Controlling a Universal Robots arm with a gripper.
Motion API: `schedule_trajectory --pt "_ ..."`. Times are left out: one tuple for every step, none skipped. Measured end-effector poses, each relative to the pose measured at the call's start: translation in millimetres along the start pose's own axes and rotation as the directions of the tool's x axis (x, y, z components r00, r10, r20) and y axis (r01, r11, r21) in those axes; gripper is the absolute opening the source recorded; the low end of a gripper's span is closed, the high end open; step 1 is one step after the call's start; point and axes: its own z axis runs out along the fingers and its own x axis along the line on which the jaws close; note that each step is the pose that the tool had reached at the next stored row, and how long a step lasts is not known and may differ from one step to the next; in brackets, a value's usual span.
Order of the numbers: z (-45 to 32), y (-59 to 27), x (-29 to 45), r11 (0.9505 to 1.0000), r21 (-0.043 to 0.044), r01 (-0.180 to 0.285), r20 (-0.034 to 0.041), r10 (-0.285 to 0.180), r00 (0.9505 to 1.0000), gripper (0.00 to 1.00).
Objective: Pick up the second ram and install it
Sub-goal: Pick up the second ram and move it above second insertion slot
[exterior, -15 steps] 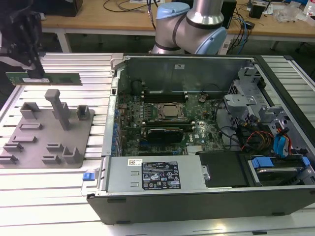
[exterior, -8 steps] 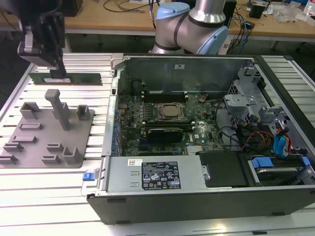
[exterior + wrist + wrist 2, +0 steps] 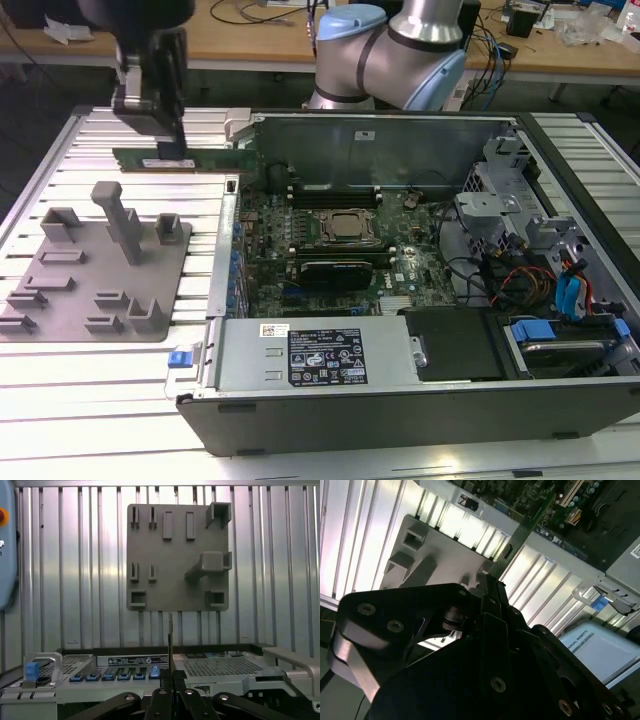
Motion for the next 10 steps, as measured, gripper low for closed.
schedule_trajectory --pt "-0.1 -7.4 -0.2 1.0 0.0001 0.0 0.0001 0.0 1.0 0.09" --pt "-0.4 -16.0 -0.4 1.0 0.0001 0.0 0.0 0.0 1.0 0.09" --pt "-0.5 -25.1 -0.6 1.0 0.0001 0.0 0.0001 0.0 1.0 0.09" --pt "-0.7 -35.0 -0.9 1.0 -0.0001 0.0 0.0 0.0 1.0 0.09" --pt "-0.7 -44.0 -1.1 1.0 -0.0001 0.0 0.0001 0.0 1.0 0.09" --pt "-0.9 -52.5 -1.3 1.0 -0.0002 0.0 0.0 0.0 1.0 0.09" --pt "-1.1 -60.8 -1.5 1.0 -0.0002 0.0 0.0 0.0 1.0 0.09" --pt "-1.4 -72.1 -1.8 1.0 -0.0002 0.0 0.0 0.0 1.0 0.09" --pt "-1.7 -83.0 -2.1 1.0 -0.0002 0.0 0.0 0.0 1.0 0.09" --pt "-1.9 -90.2 -2.3 1.0 -0.0002 0.0 0.0 0.0 1.0 0.09"
